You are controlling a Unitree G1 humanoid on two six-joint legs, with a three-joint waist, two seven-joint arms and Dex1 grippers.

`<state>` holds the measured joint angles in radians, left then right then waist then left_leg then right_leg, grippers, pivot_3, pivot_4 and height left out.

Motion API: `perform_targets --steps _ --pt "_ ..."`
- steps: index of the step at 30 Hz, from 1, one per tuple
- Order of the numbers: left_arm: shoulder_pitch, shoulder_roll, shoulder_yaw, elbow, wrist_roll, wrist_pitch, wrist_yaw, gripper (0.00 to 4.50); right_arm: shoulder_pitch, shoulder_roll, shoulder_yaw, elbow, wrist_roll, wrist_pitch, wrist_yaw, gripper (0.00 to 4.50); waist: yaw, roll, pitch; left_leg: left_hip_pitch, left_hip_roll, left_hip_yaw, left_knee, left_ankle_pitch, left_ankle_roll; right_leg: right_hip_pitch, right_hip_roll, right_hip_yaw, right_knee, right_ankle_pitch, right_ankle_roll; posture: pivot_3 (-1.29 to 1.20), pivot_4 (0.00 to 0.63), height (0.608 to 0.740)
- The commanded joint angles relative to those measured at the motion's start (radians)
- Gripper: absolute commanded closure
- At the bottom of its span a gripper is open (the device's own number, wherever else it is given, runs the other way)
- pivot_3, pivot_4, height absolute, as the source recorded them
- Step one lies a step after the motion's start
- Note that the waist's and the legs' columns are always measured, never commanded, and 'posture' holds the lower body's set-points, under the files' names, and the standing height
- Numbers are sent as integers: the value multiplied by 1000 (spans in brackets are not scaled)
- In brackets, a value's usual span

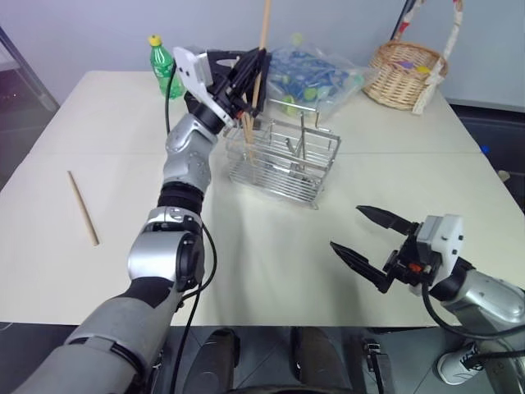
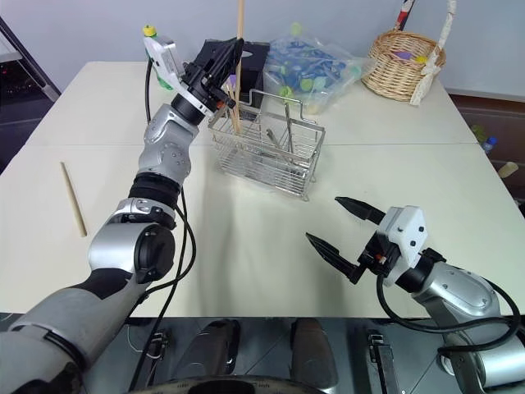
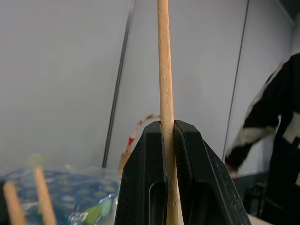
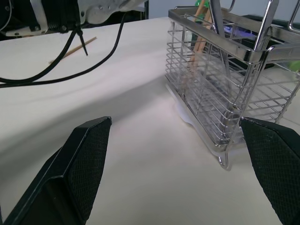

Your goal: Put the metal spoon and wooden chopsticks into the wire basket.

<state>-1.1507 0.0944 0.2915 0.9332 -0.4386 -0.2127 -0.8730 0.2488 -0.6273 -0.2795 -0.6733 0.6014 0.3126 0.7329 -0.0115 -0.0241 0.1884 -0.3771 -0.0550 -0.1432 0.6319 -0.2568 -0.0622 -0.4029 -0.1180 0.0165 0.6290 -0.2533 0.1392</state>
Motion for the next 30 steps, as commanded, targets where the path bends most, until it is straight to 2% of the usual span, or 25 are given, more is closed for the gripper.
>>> perform_targets --steps 1,5,7,13,16,20,23,28,30 --pt "-2 -2 -8 -26 6 -19 -1 2786 -9 2 -7 -34 4 -19 -4 0 1 0 0 0 0 0 0 0 0 0 0 0 0 0 0 0 150 740" --pt "19 -3 -16 -53 3 0 -6 817 -24 -1 0 -24 2 -16 -3 0 0 0 0 0 0 0 0 0 0 0 0 0 0 0 0 0 150 740" --pt "29 -3 -21 -79 -3 18 -15 19 -30 -1 3 -21 2 -15 -2 0 0 0 0 0 0 0 0 0 0 0 0 0 0 0 0 0 150 740" --pt "31 16 -8 -228 -68 161 0 19 -47 -7 11 -13 8 -10 10 0 -1 0 0 0 0 0 0 0 0 0 0 0 1 0 0 0 150 740" --pt "-7 56 21 -290 -110 286 76 19 -63 -16 17 -7 17 -6 28 0 -3 0 0 1 0 0 0 0 0 0 0 1 1 0 0 0 150 740" --pt "-50 130 54 -283 -105 385 231 19 -93 -37 31 -6 37 7 60 0 -5 0 0 1 0 0 0 0 0 0 1 1 2 0 0 0 150 740" --pt "-48 208 62 -250 -30 402 404 19 -132 -56 44 1 54 21 89 0 -6 0 0 2 0 0 0 0 0 0 1 1 2 0 0 0 150 740" --pt "65 316 32 -291 125 516 692 19 -183 -76 63 27 74 41 123 0 -5 0 0 3 0 0 0 0 0 0 1 2 2 0 0 0 150 740" --pt "129 340 63 -316 154 617 838 19 -199 -81 68 38 76 45 136 0 -2 0 0 2 0 0 0 0 0 0 1 2 2 0 0 0 150 740"
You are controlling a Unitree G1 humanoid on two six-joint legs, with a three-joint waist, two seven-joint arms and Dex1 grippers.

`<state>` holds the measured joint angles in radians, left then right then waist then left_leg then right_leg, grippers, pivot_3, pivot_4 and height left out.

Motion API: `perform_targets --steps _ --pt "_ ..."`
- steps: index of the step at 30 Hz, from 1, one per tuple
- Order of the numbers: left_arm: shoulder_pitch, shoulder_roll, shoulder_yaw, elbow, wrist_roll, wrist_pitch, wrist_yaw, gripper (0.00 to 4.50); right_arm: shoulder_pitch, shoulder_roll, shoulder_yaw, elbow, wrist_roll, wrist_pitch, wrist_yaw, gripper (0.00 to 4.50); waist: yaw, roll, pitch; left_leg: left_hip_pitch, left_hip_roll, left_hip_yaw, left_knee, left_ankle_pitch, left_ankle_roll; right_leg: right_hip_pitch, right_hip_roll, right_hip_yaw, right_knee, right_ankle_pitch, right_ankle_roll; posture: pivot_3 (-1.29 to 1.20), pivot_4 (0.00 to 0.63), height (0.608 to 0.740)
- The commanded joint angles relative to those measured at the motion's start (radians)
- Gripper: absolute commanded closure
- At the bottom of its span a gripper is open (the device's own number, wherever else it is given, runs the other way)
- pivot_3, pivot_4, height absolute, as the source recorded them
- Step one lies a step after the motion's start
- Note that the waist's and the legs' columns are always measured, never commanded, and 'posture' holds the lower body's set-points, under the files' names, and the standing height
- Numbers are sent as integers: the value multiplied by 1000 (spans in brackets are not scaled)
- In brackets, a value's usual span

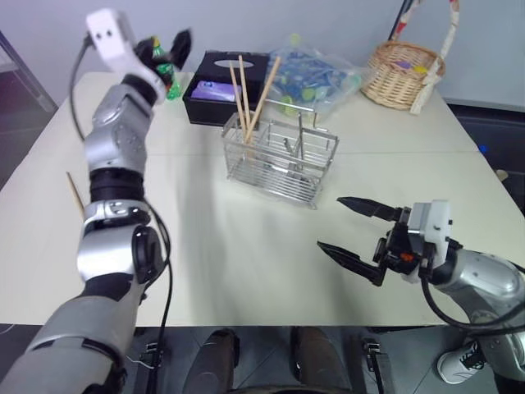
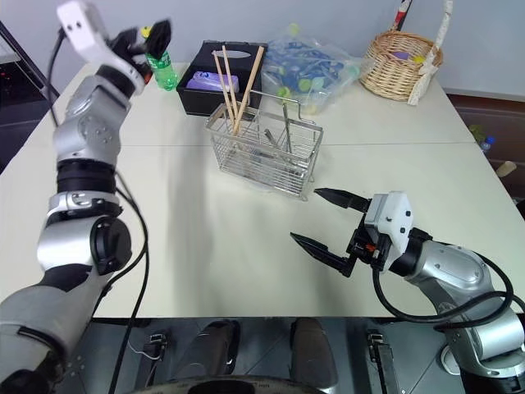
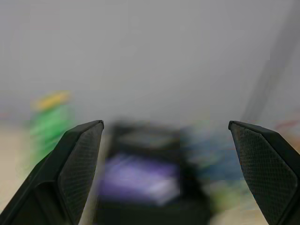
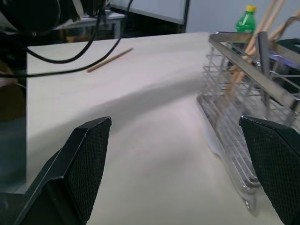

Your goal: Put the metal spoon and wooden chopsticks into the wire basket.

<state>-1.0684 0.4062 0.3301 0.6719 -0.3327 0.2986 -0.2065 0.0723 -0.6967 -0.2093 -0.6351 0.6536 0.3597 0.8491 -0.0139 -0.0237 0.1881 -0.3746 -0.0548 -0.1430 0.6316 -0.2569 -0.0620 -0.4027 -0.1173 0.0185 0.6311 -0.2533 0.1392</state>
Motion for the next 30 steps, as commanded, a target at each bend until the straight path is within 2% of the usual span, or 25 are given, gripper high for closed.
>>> perform_targets --steps 1,3,8,11,15,30 --pt "85 36 40 -80 55 145 219 19 -32 -14 0 5 23 -3 27 0 2 0 0 0 0 0 0 0 0 0 0 0 0 0 0 0 150 740" --pt "181 40 77 -161 70 221 322 19 -62 -16 7 9 33 8 33 0 0 0 0 0 0 0 0 0 0 0 0 0 0 0 0 0 150 740" --pt "339 38 129 -361 71 371 430 19 -106 -25 20 17 50 29 48 0 5 -2 1 -1 0 0 0 0 0 -2 0 0 0 0 -1 0 150 740" --pt "372 35 173 -423 57 480 481 19 -120 -25 26 31 46 29 57 0 8 -2 0 -1 0 0 1 0 0 -1 0 0 0 1 -1 0 150 740" --pt "430 48 207 -490 89 511 525 19 -134 -20 34 44 37 25 59 0 3 -2 0 -1 0 0 0 0 0 -1 0 0 0 1 -1 0 150 740" --pt "451 98 195 -329 121 518 461 19 -108 -17 17 41 19 18 43 0 3 -2 0 -1 0 1 0 0 0 -1 0 0 1 1 -1 0 150 740"
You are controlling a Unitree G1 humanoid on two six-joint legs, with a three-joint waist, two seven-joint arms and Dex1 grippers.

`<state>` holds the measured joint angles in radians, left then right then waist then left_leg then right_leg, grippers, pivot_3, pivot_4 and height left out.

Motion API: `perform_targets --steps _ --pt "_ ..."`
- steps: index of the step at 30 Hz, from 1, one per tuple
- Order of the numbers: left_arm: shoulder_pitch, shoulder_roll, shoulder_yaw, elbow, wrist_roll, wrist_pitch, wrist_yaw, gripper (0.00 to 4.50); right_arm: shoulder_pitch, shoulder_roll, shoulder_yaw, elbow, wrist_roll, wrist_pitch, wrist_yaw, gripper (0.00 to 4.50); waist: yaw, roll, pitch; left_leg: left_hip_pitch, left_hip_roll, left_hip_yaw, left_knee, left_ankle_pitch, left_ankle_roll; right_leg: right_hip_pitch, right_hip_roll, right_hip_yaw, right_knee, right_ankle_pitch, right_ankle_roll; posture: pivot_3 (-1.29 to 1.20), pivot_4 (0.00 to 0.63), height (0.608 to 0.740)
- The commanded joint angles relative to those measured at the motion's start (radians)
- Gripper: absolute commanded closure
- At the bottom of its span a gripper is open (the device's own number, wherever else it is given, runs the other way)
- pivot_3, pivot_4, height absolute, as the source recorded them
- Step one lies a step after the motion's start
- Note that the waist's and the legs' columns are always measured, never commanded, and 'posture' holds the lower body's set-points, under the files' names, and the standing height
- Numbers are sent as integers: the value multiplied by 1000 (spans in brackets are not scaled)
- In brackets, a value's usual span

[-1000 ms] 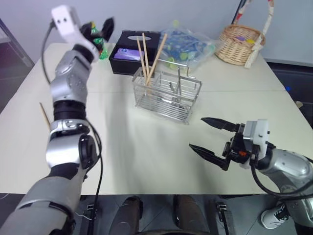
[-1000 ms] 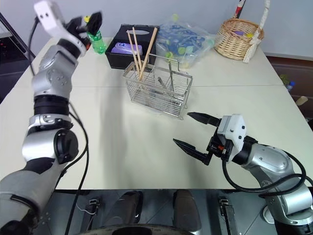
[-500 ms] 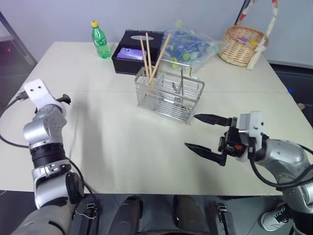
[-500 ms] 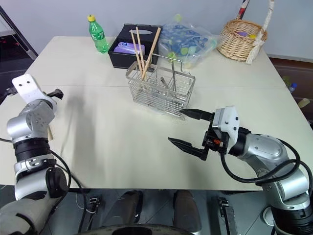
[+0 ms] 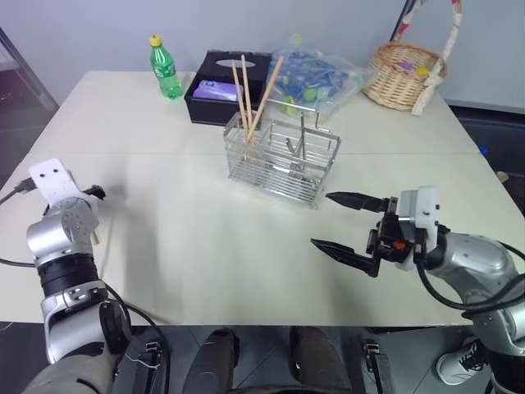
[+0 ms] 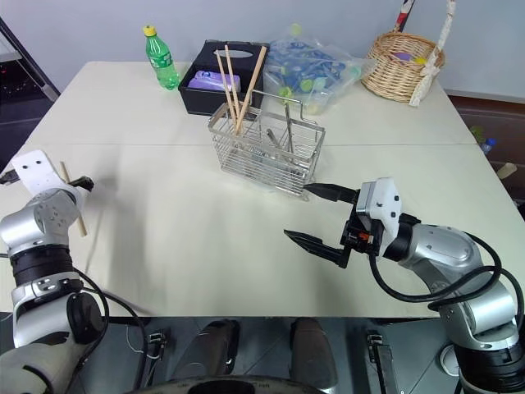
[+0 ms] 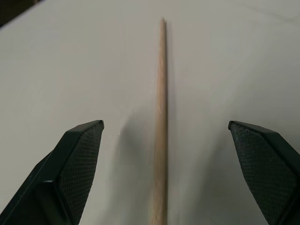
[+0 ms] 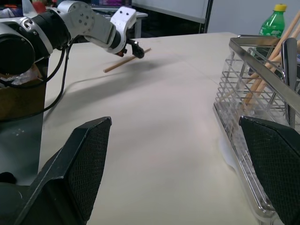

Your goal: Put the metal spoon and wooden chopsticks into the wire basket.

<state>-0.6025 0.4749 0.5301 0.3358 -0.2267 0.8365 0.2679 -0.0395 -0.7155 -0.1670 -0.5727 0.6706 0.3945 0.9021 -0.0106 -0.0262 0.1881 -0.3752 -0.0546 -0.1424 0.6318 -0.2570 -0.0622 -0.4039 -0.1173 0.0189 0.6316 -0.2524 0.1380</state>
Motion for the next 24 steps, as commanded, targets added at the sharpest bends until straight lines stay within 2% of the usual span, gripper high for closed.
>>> perform_targets --steps 1,10,24 --pt "-15 26 2 20 9 -14 -16 19 8 3 -28 -25 3 -15 -15 0 -1 0 0 0 0 0 0 0 0 0 0 0 0 0 0 0 150 740" --pt "-64 55 24 135 2 134 -12 19 30 -5 -45 -34 8 -17 -35 0 -4 2 -2 2 0 1 0 0 0 1 0 0 0 0 0 0 150 740" --pt "-34 90 87 112 8 184 6 19 30 -6 -55 -5 -4 -31 -22 0 -11 3 -2 3 1 2 -1 0 0 0 0 1 0 0 0 0 150 740"
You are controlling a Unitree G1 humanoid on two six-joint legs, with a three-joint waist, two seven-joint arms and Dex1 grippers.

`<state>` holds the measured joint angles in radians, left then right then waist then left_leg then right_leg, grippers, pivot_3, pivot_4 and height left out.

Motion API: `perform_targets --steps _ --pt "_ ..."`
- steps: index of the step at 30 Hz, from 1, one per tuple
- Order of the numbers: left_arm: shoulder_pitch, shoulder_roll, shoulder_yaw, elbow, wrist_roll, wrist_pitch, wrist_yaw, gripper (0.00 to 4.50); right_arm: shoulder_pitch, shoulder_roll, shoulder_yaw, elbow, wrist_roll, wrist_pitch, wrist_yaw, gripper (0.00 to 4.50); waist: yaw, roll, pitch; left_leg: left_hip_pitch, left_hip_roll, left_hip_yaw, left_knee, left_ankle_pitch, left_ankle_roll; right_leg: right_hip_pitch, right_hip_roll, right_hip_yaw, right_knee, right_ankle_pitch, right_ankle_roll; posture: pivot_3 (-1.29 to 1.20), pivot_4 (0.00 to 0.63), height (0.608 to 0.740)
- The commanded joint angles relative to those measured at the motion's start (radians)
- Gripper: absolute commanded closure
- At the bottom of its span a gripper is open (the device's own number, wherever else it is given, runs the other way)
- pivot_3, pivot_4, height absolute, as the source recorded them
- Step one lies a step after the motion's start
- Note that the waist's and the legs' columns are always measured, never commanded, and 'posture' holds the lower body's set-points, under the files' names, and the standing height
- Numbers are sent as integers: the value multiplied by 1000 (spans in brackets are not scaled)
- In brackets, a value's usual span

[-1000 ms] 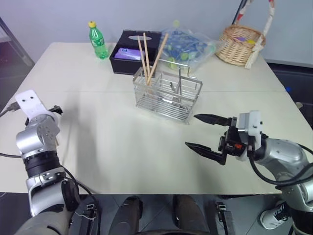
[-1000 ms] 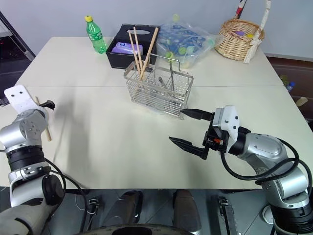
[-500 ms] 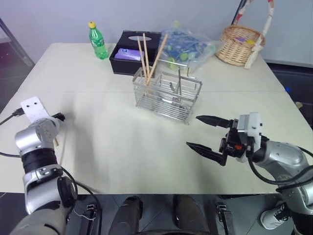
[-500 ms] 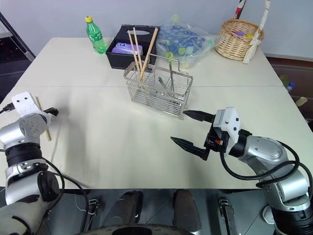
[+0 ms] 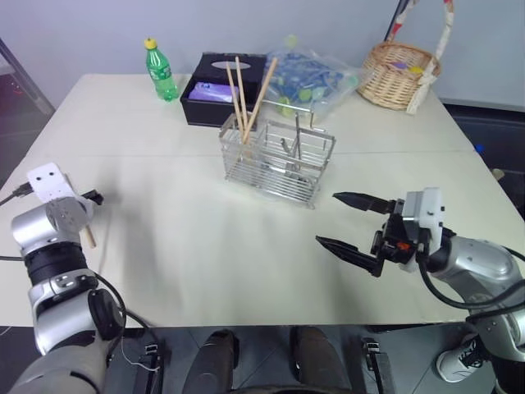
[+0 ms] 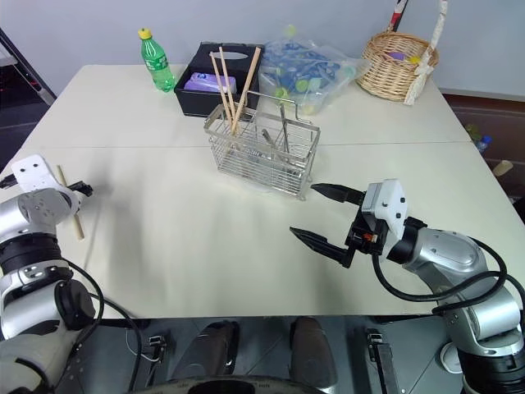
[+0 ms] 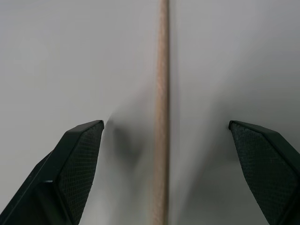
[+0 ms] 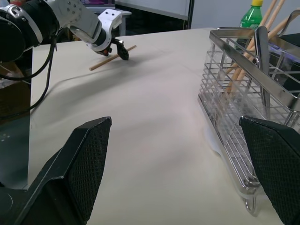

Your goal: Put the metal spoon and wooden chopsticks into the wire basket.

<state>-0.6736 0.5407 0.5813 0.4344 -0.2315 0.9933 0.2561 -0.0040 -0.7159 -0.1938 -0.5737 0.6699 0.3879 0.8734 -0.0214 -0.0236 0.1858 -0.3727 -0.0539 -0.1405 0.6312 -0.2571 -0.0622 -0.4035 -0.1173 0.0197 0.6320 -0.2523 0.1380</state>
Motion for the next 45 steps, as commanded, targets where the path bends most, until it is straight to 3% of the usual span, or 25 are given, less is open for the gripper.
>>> perform_targets --steps 1,5,9,14,24,32,39,45 --pt "41 28 38 13 13 27 16 19 -6 -6 -27 0 -5 -26 8 0 0 0 0 0 0 0 0 0 0 0 0 0 0 0 0 0 150 740" --pt "45 34 47 12 13 23 15 19 -10 -6 -25 14 -10 -32 13 0 1 0 0 0 0 0 0 0 0 0 0 0 0 0 0 0 150 740" --pt "48 32 53 10 12 19 18 1774 -17 -5 -27 27 -15 -37 19 0 2 0 0 0 0 0 0 0 0 0 0 0 0 0 0 0 150 740" --pt "52 26 61 4 7 18 21 4407 -18 -6 -31 36 -17 -42 20 0 2 0 0 0 0 0 0 0 0 0 0 0 0 0 0 0 150 740" --pt "40 37 47 7 9 -9 8 4468 -6 -5 -40 34 -15 -43 22 0 3 0 0 0 0 0 0 0 0 0 0 0 0 0 0 0 150 740" --pt "-102 28 -91 6 11 -352 -161 4468 20 -1 -52 15 -9 -40 10 0 26 -6 0 -3 0 0 1 0 0 -1 0 0 -1 0 0 0 150 740" --pt "-341 -100 -248 74 -87 -829 -671 4468 69 12 -68 -34 -14 -47 -29 0 35 -6 0 -5 -1 0 1 0 0 -1 -1 0 -4 1 1 0 150 740" --pt "-470 -185 -265 137 -218 -938 -971 4468 100 34 -67 -55 -32 -65 -58 0 5 -5 0 -4 -1 1 0 0 0 -1 -1 0 -4 1 1 0 150 740"
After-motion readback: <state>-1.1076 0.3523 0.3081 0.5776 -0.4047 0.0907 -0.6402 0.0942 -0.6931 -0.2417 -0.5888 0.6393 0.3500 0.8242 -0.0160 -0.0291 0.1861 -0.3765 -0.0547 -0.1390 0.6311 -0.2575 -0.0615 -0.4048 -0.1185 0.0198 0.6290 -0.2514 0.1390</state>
